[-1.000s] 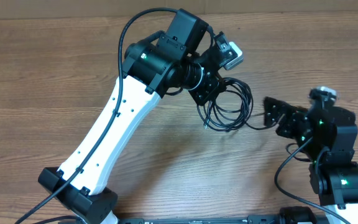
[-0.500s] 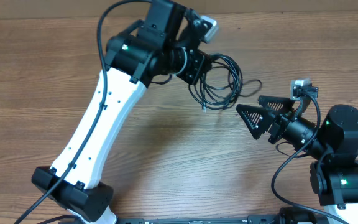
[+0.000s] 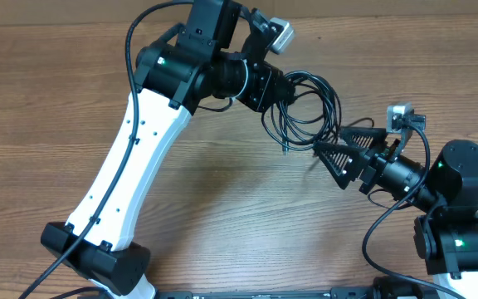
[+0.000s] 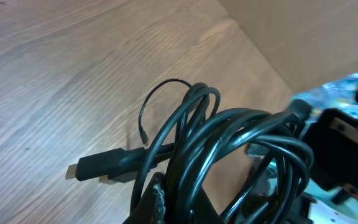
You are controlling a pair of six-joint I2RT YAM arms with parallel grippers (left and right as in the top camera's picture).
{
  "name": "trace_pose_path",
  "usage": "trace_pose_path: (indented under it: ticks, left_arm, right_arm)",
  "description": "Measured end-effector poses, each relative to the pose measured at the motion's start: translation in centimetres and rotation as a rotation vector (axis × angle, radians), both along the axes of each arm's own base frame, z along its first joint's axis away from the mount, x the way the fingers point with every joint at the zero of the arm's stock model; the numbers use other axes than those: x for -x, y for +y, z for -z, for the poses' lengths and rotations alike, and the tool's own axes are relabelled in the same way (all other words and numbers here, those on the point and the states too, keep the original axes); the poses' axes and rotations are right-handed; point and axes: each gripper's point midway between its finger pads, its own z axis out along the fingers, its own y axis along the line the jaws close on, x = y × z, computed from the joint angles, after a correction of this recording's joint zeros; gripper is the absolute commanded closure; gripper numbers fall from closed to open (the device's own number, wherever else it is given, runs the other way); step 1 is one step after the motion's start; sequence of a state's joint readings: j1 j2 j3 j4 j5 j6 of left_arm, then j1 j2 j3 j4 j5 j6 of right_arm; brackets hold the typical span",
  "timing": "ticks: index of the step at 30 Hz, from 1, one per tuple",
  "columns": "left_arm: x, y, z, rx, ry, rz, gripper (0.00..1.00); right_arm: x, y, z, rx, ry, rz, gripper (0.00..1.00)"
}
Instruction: Untangle cables
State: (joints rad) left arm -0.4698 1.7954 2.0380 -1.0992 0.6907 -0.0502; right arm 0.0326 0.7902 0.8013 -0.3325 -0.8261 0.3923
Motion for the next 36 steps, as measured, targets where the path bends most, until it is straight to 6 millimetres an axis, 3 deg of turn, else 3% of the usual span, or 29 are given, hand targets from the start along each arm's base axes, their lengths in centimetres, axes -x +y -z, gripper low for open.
trace_pose_path:
  ticks: [10, 12, 15, 16, 19, 21, 23, 25, 28, 33, 36]
  left_arm:
    - [2.9, -2.9, -0.2, 0.016, 0.0, 0.108, 0.96]
    - [3.4, -3.6, 0.1, -0.011, -0.021, 0.116, 0.96]
    - [3.8, -4.2, 0.6, -0.055, -0.051, 0.113, 0.96]
    - [3.7, -4.2, 0.7, -0.063, -0.057, 0.109, 0.96]
    - [3.2, -3.9, 1.1, -0.094, -0.075, 0.083, 0.96]
    - [2.9, -3.7, 1.2, -0.109, -0.083, 0.067, 0.96]
    - [2.8, -3.6, 1.3, -0.116, -0.084, 0.062, 0.81]
    - [2.9, -3.5, 1.4, -0.123, -0.081, 0.062, 0.36]
    - [2.9, -3.4, 1.5, -0.13, -0.08, 0.059, 0.01]
    - [2.5, -2.6, 1.8, -0.143, -0.062, 0.041, 0.0]
    - [1.4, -0.8, 2.2, -0.164, -0.038, -0.006, 0.01]
  right_arm:
    - [-0.6, 0.0, 0.7, 0.002, 0.029, 0.004, 0.0]
    - [-0.7, 0.0, 0.9, 0.002, 0.035, 0.004, 0.07]
    - [-0.9, -0.1, 1.0, 0.002, 0.04, 0.012, 0.39]
    - [-1.0, -0.2, 1.0, 0.003, 0.042, 0.016, 0.57]
    - [-1.2, -0.2, 1.3, 0.007, 0.052, 0.019, 0.92]
    - [-1.3, -0.2, 1.4, 0.004, 0.06, 0.022, 0.96]
    - [-1.4, -0.2, 1.5, 0.005, 0.061, 0.025, 0.96]
    - [-1.4, -0.3, 1.5, 0.005, 0.061, 0.026, 0.96]
    - [-1.4, -0.3, 1.5, 0.005, 0.063, 0.026, 0.97]
    - [-1.4, -0.3, 1.7, 0.007, 0.072, 0.031, 0.96]
    - [-1.5, -0.6, 1.9, 0.007, 0.082, 0.042, 0.96]
